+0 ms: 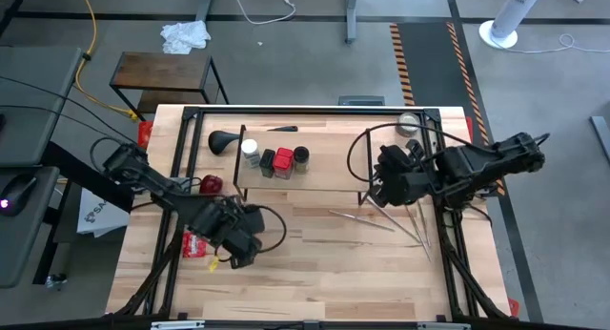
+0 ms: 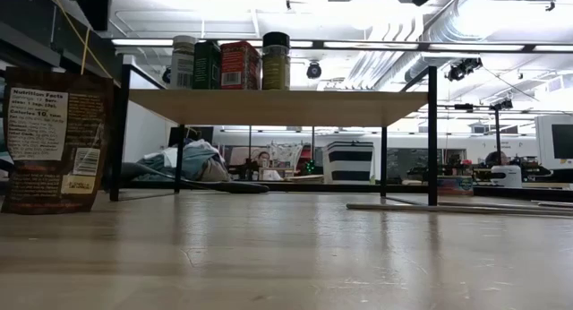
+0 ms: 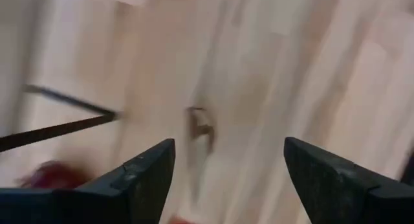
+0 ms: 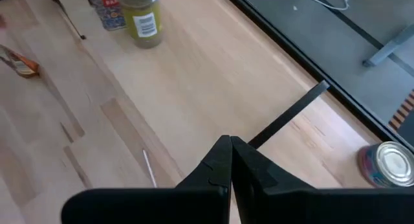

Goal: Shelf spices
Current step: Put the brown seasoning bottle on the shelf

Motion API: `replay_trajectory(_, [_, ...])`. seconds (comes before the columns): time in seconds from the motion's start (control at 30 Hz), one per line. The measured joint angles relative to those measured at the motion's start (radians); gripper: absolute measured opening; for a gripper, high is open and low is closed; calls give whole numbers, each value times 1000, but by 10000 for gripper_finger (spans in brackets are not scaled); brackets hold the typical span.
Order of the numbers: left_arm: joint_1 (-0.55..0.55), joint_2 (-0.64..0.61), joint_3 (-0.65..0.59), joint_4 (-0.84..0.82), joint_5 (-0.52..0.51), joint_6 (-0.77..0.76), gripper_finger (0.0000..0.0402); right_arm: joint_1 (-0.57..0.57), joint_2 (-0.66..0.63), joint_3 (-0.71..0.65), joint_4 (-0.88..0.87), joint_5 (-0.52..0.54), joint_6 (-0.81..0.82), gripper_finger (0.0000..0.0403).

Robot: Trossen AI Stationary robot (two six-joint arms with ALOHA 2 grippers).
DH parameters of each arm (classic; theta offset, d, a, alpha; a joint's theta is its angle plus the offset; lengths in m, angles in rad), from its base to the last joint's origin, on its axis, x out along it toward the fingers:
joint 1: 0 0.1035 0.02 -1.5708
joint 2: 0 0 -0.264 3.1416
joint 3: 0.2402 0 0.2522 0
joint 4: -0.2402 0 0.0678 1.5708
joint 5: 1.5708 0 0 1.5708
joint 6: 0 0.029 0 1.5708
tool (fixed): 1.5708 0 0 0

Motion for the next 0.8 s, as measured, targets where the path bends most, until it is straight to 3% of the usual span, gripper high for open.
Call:
replay_trajectory(0.17, [20, -64, -188, 129, 112, -42, 287, 31, 0, 0, -2, 19, 14, 0])
replay_trajectory(0.43, [16, -246, -355, 252, 66, -170, 287, 61, 0, 0, -5, 18, 53, 0])
replay_trajectory(0.67, [27, -219, -496, 351, 156, -94, 286, 66, 0, 0, -5, 18, 69, 0])
replay_trajectory(0.8, [40, -188, -525, 360, 87, -134, 278, 67, 0, 0, -5, 18, 90, 0])
